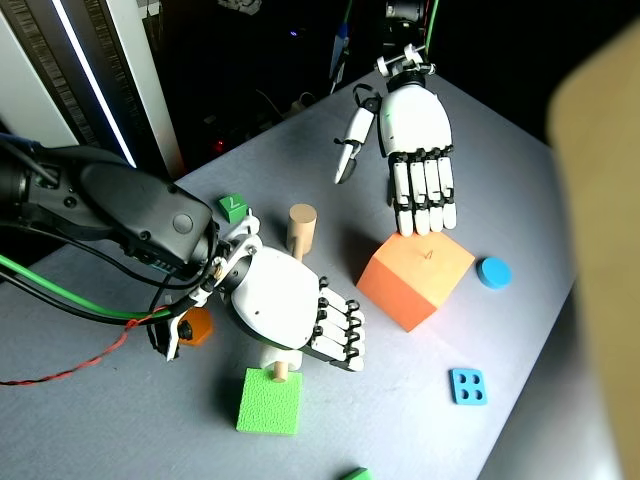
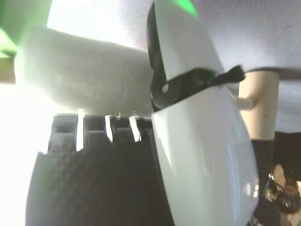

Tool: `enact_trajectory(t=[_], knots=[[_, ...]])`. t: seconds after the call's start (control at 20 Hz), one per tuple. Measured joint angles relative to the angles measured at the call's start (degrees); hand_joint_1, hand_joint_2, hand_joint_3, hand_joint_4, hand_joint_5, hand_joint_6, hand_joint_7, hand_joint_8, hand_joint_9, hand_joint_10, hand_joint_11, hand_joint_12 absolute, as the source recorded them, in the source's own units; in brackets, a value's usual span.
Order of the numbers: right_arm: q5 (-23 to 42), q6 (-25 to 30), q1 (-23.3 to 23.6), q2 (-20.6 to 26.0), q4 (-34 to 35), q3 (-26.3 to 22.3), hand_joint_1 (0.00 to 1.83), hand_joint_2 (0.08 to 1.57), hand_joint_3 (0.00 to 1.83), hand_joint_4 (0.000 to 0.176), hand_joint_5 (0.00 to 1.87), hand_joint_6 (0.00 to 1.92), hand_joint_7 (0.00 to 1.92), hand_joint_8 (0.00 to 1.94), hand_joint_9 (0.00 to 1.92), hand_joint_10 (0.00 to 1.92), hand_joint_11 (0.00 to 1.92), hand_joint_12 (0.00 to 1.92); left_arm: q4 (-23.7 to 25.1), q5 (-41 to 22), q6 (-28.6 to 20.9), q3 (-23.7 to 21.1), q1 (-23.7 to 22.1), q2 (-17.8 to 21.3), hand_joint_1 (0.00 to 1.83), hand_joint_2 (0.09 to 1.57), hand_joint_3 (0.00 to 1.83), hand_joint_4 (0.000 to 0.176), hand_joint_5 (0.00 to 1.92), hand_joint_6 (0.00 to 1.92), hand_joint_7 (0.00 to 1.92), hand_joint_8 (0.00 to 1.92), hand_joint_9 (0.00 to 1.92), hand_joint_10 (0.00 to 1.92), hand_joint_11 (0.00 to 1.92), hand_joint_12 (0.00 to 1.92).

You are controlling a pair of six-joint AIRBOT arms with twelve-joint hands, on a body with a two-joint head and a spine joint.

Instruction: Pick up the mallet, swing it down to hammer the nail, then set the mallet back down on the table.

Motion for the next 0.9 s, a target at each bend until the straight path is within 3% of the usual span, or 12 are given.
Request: enact_trajectory(t=[0.2, 0.85, 0.9], knots=[[-0.2, -0.1, -0.8, -0.7, 0.1, 0.4, 1.35, 1.01, 0.00, 0.000, 0.00, 0.00, 0.00, 0.00, 0.00, 0.00, 0.00, 0.13, 0.0, 0.1, 0.0, 0.0, 0.0, 0.0, 0.00, 1.19, 0.01, 0.000, 0.00, 0.00, 0.00, 0.00, 0.00, 0.00, 0.00, 0.00], [-1.1, -0.1, -1.2, -0.8, -0.3, 1.1, 1.36, 1.01, 0.01, 0.000, 0.01, 0.00, 0.00, 0.00, 0.00, 0.00, 0.00, 0.18, -1.7, -0.6, -0.1, -0.4, 1.2, 0.0, 0.00, 1.19, 0.00, 0.000, 0.00, 0.00, 0.00, 0.00, 0.00, 0.00, 0.00, 0.00], [-1.0, -0.1, -1.2, -0.8, -0.3, 1.1, 1.38, 1.02, 0.00, 0.000, 0.08, 0.00, 0.06, 0.00, 0.07, 0.01, 0.00, 0.31, -1.7, -0.6, -0.1, -0.4, 1.2, 0.0, 0.00, 1.19, 0.00, 0.000, 0.00, 0.00, 0.00, 0.00, 0.00, 0.00, 0.00, 0.00]])
